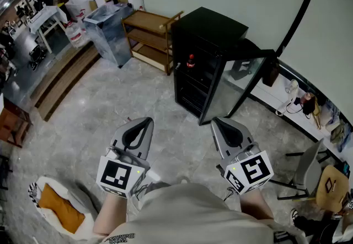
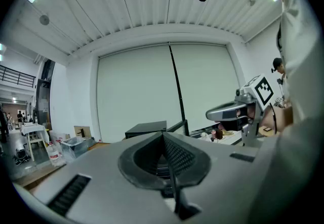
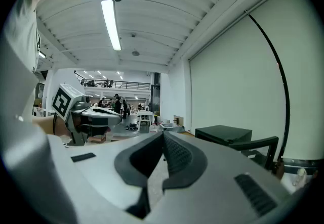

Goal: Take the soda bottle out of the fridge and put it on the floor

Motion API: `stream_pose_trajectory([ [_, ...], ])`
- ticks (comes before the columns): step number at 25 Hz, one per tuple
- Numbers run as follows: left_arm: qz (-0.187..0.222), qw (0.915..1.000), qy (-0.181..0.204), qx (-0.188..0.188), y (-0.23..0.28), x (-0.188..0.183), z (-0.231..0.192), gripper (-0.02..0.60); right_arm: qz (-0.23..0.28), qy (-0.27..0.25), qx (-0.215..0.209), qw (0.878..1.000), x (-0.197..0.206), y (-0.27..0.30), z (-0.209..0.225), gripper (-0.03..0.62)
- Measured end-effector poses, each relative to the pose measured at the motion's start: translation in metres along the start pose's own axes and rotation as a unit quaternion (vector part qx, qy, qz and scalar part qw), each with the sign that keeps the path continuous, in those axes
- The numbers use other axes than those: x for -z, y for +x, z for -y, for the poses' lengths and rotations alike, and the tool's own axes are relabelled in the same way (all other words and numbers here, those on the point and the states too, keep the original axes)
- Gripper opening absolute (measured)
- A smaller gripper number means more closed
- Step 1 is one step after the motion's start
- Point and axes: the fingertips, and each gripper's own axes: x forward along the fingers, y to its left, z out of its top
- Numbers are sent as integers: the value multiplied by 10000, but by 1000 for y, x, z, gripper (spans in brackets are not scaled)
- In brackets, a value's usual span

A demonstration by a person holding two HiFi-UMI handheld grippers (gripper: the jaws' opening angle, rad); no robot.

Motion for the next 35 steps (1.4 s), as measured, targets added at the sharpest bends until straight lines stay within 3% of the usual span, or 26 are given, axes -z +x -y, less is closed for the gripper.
stream_pose_trajectory([
  [6, -89, 10000, 16, -13, 6, 7, 8, 6, 146, 285, 15, 9995, 4, -5, 10, -5],
  [20, -226, 9997, 5, -23, 15, 11, 12, 6, -76, 242, -146, 9996, 18, 2, 14, -3],
  [26, -374, 9993, 23, -36, 17, 16, -2, 6, -58, 201, -145, 9997, 20, 17, 12, -3],
  [35, -170, 9998, 5, 124, 45, 23, -46, 6, -253, 129, -54, 9996, 27, 68, 12, -3],
])
